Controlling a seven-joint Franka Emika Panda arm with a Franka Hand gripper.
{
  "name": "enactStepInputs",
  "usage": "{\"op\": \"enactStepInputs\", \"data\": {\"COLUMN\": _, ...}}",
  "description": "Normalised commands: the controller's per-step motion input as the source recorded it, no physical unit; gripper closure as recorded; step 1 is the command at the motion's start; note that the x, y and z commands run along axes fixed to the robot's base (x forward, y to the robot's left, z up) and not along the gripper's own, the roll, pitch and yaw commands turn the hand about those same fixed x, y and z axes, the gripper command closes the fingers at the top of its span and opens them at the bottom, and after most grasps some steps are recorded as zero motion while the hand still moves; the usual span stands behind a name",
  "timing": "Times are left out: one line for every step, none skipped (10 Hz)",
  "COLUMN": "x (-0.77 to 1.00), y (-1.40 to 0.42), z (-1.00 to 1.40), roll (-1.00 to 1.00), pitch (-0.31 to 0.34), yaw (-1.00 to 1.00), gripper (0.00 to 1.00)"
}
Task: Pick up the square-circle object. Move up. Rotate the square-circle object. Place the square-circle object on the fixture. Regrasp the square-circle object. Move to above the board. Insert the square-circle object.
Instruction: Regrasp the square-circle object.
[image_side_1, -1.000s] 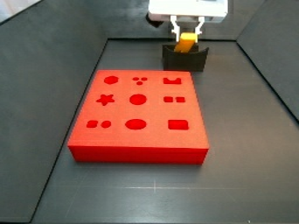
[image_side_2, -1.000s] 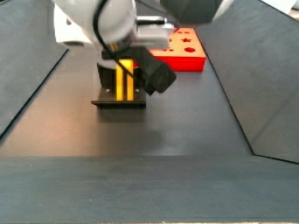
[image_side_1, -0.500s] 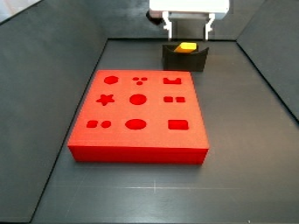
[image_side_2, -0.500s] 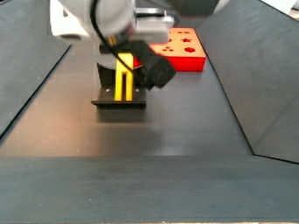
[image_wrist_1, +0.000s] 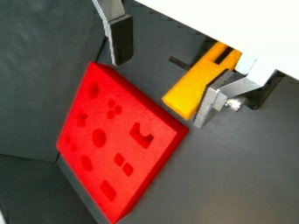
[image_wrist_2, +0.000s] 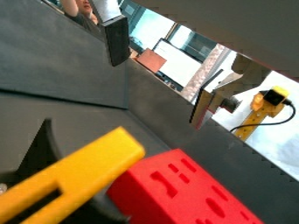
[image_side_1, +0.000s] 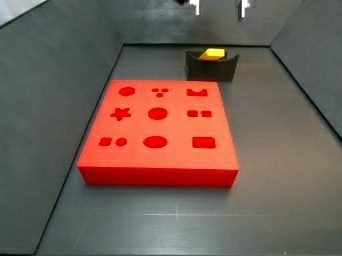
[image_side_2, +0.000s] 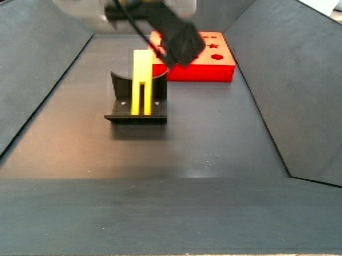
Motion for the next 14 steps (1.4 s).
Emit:
{"op": "enactStepInputs", "data": {"x": -0.03, "y": 0.01, "z": 0.31, "roll": 0.05, "pitch": 0.042, "yaw": -0.05, "gripper": 0.0}}
{"op": "enactStepInputs", "data": {"x": -1.0, "y": 0.0, "z": 0.0, "roll": 0.04, "pitch": 0.028, "yaw": 0.01, "gripper": 0.0}}
{"op": "enactStepInputs", "data": {"x": -1.0, "y": 0.0, "z": -0.03, "roll": 0.02, "pitch": 0.014, "yaw": 0.01, "gripper": 0.0}}
{"op": "enactStepInputs", "data": {"x": -1.0, "y": 0.0, "z": 0.0, "roll": 0.04, "pitch": -0.034, "yaw": -0.02, "gripper": 0.0}}
{"op": "enactStepInputs", "data": {"x": -1.0, "y": 0.0, "z": 0.01, "roll": 0.06, "pitch": -0.044, "yaw": -0.03, "gripper": 0.0}}
{"op": "enactStepInputs", "data": {"x": -1.0, "y": 0.0, "z": 0.01, "roll": 0.08, "pitch": -0.06, "yaw": -0.03, "gripper": 0.0}}
{"op": "enactStepInputs", "data": {"x": -1.0, "y": 0.0, "z": 0.01, "roll": 0.09, "pitch": -0.068, "yaw": -0.02, "gripper": 0.0}}
{"op": "enactStepInputs", "data": {"x": -1.0, "y": -0.01, "z": 0.02, "roll": 0.1, "pitch": -0.085, "yaw": -0.01, "gripper": 0.0}}
{"op": "enactStepInputs", "data": {"x": -0.9, "y": -0.01, "z": 0.02, "roll": 0.11, "pitch": -0.092, "yaw": 0.0, "gripper": 0.0}}
{"op": "enactStepInputs", "data": {"x": -0.72, "y": -0.01, "z": 0.02, "roll": 0.12, "pitch": -0.099, "yaw": 0.01, "gripper": 0.0}}
{"op": "enactStepInputs", "data": {"x": -0.64, "y": -0.01, "z": 0.02, "roll": 0.12, "pitch": -0.101, "yaw": 0.02, "gripper": 0.0}}
{"op": "enactStepInputs", "data": {"x": -0.37, "y": -0.52, "z": -1.0, "roll": 0.82, "pitch": 0.0, "yaw": -1.0, "gripper": 0.0}}
{"op": "enactStepInputs", "data": {"x": -0.2, "y": -0.54, "z": -1.0, "roll": 0.82, "pitch": -0.012, "yaw": -1.0, "gripper": 0.0}}
{"op": "enactStepInputs", "data": {"x": -0.05, "y": -0.49, "z": -0.91, "roll": 0.81, "pitch": -0.039, "yaw": -1.0, "gripper": 0.0}}
